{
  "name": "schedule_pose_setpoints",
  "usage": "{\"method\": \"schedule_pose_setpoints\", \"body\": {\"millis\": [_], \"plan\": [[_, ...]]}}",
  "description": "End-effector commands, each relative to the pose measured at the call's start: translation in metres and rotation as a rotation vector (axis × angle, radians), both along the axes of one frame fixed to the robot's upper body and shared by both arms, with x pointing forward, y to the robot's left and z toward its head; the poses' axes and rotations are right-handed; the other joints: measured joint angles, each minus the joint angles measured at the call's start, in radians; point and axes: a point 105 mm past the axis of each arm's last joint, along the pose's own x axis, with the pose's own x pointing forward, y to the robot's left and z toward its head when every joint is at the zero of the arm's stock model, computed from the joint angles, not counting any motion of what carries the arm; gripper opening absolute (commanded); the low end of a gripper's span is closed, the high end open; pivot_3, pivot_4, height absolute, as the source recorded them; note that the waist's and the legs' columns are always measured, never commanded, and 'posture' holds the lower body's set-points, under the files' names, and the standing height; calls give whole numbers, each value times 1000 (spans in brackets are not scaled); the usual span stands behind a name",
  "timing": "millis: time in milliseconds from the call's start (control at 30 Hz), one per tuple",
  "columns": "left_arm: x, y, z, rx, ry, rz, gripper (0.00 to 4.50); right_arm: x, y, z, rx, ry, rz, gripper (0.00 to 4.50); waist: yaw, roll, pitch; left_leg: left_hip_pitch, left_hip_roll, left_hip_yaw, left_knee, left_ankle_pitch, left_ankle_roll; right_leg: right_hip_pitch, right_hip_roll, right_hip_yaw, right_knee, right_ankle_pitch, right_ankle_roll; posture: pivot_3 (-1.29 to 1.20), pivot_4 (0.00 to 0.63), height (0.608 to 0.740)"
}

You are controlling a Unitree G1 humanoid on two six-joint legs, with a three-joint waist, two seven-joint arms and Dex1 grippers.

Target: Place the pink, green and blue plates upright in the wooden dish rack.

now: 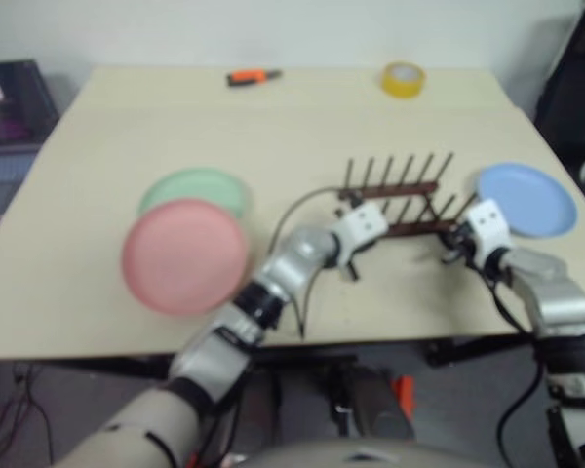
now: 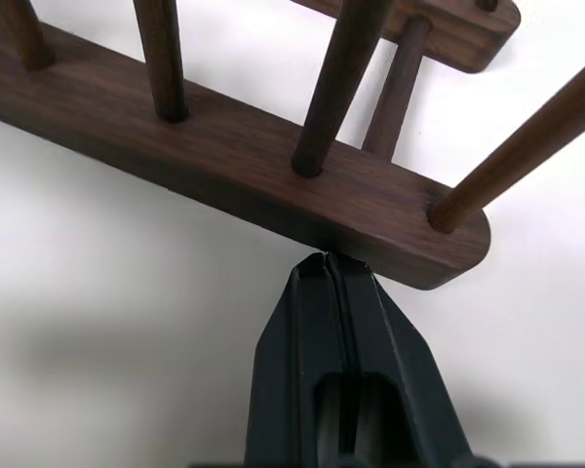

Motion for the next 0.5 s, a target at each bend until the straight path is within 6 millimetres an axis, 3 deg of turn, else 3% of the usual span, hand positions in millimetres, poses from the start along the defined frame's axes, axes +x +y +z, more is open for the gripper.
{"method": "schedule_pose_setpoints", "body": {"millis": [33, 500], "plan": [[11, 6, 1, 25, -43, 50, 25, 7, -1, 4, -15, -42, -16, 5, 0, 0, 0, 0, 0, 0, 0, 0, 0, 0, 0, 0, 0, 0, 0, 0, 150, 740], [23, 7, 4, 9, -89, 109, 25, 27, 3, 15, -16, -142, -50, 5, 0, 0, 0, -2, -1, 0, -2, 0, 0, -1, 1, 0, 0, 1, 1, 0, 150, 740]]}}
